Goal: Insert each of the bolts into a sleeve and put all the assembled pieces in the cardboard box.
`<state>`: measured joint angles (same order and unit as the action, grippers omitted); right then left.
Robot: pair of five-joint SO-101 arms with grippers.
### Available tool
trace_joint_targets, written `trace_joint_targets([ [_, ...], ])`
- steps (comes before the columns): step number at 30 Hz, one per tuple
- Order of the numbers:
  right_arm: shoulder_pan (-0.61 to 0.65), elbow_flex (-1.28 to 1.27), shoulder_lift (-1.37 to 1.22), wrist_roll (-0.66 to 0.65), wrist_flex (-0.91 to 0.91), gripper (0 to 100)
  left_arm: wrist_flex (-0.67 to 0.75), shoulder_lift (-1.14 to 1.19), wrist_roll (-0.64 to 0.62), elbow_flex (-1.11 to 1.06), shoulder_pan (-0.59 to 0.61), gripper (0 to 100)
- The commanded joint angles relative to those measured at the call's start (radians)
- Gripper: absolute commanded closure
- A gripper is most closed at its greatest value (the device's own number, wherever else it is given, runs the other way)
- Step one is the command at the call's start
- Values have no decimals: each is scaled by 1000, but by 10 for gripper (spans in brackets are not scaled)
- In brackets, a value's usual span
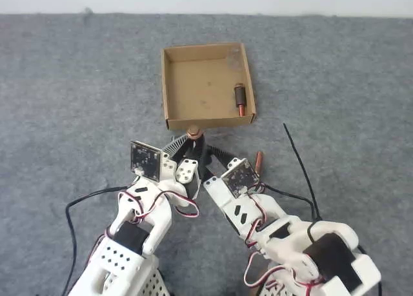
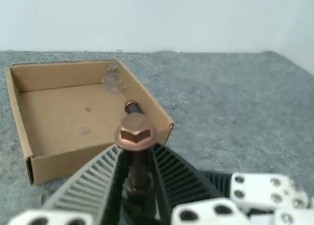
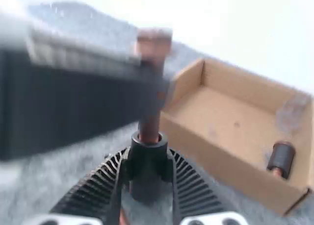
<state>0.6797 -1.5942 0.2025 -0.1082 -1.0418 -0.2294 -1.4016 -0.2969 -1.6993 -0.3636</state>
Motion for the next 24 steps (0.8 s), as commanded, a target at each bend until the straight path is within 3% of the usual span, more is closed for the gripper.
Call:
trace_joint_targets([
  [1, -36, 57, 48, -11, -71, 992, -17, 8, -11, 8, 3, 991],
  [7, -36, 57, 59, -2, -74, 992, -17, 8, -11, 8, 2, 991],
  [12, -36, 58, 59, 103, -113, 992, -18, 9, -11, 8, -3, 989],
  [24, -41, 37, 53, 109, -163, 992, -52, 9, -11, 8, -6, 987],
])
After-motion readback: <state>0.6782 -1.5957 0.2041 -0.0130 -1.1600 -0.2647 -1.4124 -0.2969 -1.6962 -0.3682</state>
